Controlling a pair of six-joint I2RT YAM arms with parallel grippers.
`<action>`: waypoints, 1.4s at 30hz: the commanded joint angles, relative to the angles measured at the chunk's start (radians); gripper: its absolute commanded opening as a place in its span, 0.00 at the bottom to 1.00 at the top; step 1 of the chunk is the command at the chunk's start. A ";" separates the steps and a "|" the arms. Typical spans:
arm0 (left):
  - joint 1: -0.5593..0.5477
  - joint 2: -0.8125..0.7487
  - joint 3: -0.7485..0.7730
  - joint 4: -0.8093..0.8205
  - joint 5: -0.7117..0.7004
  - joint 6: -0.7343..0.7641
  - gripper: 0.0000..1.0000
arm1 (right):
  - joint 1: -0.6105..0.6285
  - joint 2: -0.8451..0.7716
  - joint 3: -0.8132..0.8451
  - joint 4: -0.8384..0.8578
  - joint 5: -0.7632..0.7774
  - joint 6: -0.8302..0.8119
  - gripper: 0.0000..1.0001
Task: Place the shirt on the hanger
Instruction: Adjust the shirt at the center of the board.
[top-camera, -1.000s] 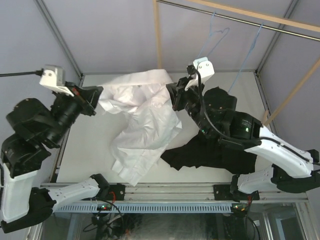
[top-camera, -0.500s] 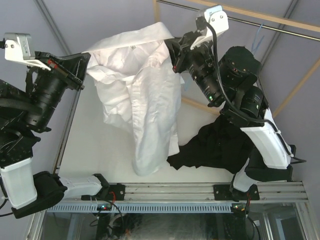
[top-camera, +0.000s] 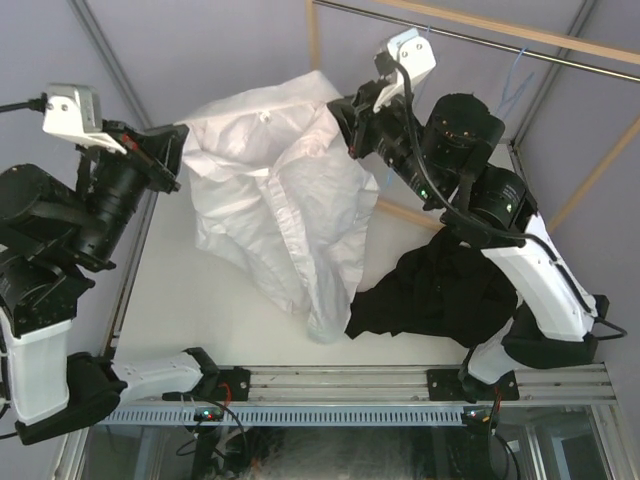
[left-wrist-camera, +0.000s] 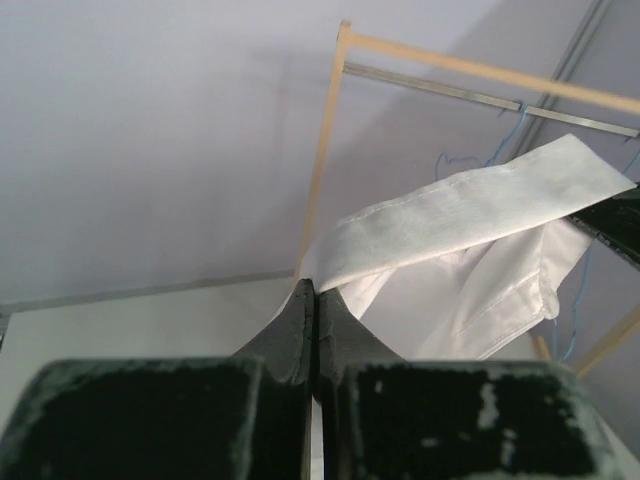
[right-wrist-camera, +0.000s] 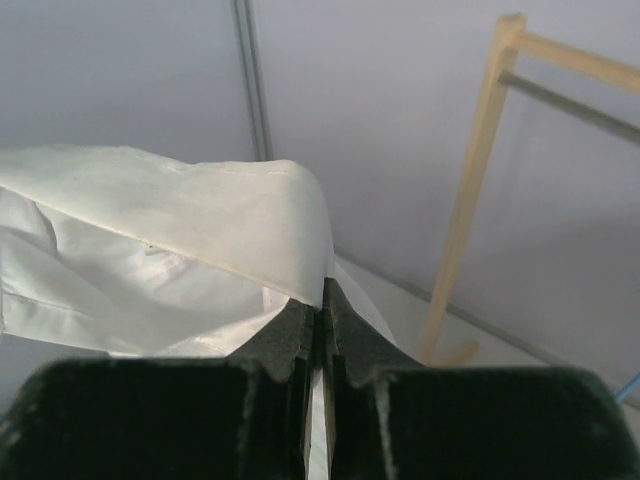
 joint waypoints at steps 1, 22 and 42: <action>0.009 -0.103 -0.188 -0.021 -0.047 -0.036 0.00 | -0.008 -0.139 -0.191 0.027 -0.014 0.080 0.00; -0.030 -0.601 -1.546 0.265 0.282 -0.582 0.00 | 0.173 -0.420 -1.513 0.275 -0.119 0.733 0.00; -0.051 -0.514 -1.639 0.307 0.322 -0.521 0.46 | -0.002 -0.413 -1.528 0.298 -0.243 0.667 0.00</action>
